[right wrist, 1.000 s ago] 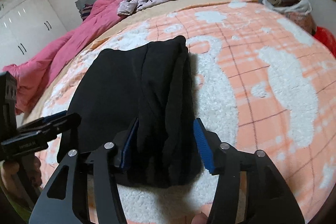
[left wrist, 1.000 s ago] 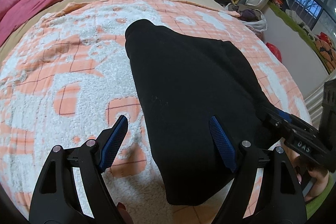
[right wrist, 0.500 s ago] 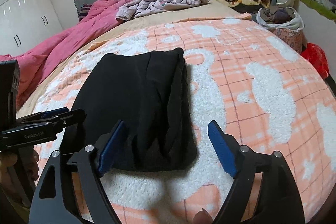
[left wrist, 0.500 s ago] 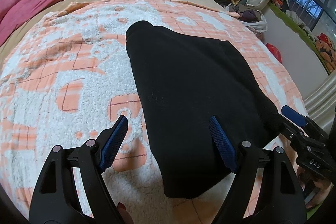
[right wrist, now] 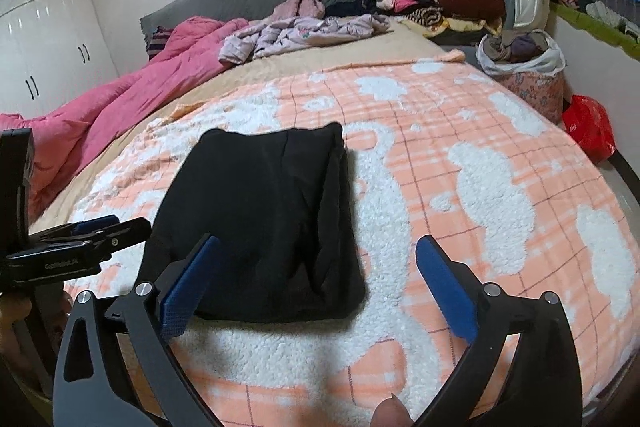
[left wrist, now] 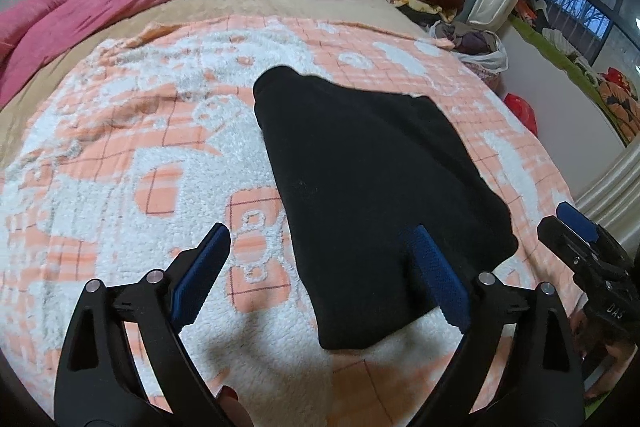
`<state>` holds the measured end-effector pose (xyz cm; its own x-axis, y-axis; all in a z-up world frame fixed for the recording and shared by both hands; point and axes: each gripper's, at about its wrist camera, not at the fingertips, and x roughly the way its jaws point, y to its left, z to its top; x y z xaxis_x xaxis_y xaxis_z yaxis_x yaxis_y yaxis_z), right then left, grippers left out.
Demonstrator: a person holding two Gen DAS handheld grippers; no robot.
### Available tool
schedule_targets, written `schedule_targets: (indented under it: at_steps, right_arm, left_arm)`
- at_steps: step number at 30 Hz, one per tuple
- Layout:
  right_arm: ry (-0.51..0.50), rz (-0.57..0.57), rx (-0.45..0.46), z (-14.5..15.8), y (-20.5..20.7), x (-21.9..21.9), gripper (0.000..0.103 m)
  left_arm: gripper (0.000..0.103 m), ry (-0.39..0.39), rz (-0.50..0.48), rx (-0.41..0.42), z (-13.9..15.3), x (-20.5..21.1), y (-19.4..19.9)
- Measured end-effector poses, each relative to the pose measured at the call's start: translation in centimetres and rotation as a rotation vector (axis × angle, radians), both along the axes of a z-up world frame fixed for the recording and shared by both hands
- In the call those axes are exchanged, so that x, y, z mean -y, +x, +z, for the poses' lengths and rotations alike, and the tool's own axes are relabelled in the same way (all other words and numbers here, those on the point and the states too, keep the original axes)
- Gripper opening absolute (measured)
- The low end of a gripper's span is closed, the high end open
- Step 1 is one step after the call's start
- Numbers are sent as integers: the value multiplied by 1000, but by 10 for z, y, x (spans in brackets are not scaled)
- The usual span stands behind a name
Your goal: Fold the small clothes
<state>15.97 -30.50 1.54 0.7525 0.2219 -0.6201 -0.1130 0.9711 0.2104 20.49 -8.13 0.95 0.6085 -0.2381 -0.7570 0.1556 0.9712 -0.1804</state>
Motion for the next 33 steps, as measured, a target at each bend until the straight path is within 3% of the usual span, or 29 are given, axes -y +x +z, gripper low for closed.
schedule_targets:
  at_steps: [3, 13, 33]
  right_arm:
    - [-6, -7, 31, 6, -6, -1, 98]
    - [-23, -24, 131, 29, -26, -2, 98]
    - [-67, -33, 225, 48, -81, -11, 98]
  left_arm:
    - [93, 3, 7, 20, 7, -2, -6]
    - [93, 2, 11, 92, 30, -7, -26]
    - [93, 28, 28, 213, 54, -21, -82]
